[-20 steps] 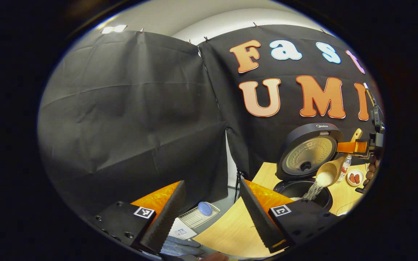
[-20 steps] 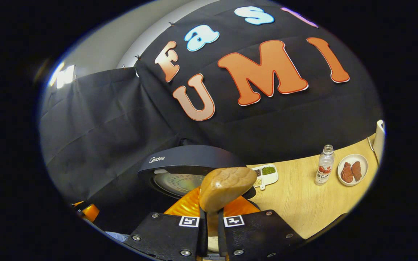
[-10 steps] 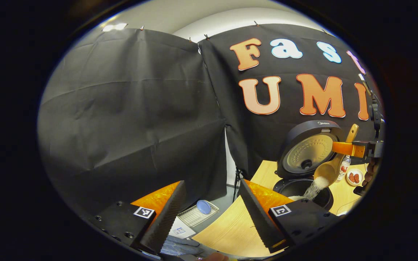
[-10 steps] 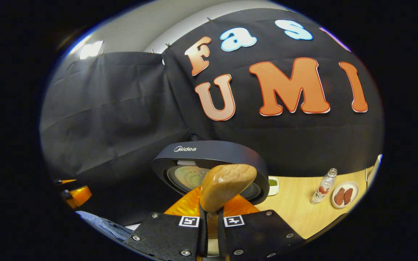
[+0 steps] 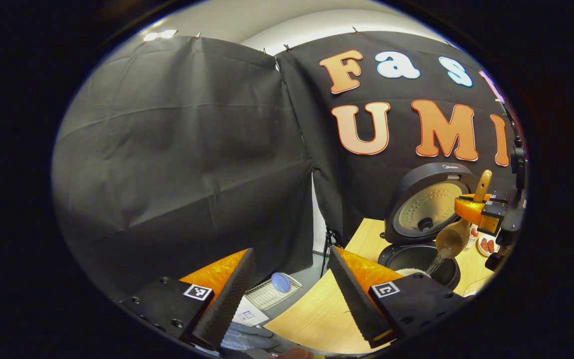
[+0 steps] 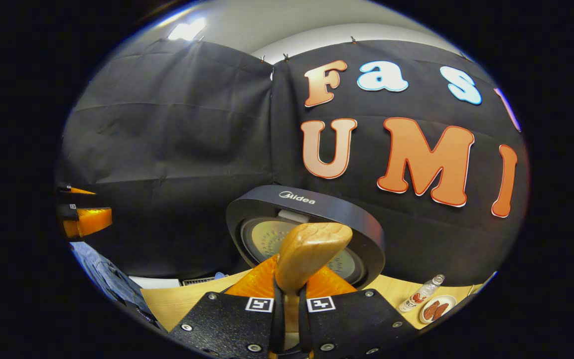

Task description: Close the left gripper, press the button to open the rice cooker; take a wooden spoon from the chopstick holder with the right hand, scoop a spoonful of rice and pour it into the rice cooker, then put the wooden spoon back into the chopstick holder.

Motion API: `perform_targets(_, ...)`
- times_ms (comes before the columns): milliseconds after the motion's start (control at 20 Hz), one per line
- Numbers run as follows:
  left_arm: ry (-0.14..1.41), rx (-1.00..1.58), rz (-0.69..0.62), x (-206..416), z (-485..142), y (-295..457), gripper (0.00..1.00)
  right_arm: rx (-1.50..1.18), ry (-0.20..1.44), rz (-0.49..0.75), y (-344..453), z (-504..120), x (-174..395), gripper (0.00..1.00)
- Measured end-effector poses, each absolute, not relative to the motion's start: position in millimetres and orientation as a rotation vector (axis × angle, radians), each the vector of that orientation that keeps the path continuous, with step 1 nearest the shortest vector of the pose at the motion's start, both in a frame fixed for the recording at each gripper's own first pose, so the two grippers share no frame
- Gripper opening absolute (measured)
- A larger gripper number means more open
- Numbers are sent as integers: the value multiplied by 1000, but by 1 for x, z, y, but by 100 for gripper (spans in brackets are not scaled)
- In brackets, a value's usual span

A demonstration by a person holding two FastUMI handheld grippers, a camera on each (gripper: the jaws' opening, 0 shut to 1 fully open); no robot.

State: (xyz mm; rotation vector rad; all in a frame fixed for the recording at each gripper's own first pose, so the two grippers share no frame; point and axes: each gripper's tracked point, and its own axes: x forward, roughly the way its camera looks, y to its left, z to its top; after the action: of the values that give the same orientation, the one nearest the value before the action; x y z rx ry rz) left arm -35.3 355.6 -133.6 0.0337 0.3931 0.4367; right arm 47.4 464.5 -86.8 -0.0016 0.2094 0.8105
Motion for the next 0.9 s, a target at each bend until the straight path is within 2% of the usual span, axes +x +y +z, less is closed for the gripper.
perform_targets(150, 401, 43, 440, -36, -135, 356, 100, -83, 152, 834, 467, -84, 43, 11)
perform_targets(200, 405, 42, 439, -35, -136, 355, 94, -97, 140, 841, 467, -84, 38, 11)
perform_targets(250, 405, 41, 440, -35, -136, 355, 100, -104, 132, 844, 466, -85, 37, 10)
perform_targets(350, 404, 44, 441, -34, -135, 352, 100, -83, 110, 830, 459, -78, 38, 11)
perform_targets(650, 387, 50, 434, -31, -125, 337, 100, 221, 239, 778, 411, -59, 67, 11)
perform_targets(900, 371, 59, 410, -24, -114, 312, 100, 389, 311, 692, 343, -58, 68, 10)
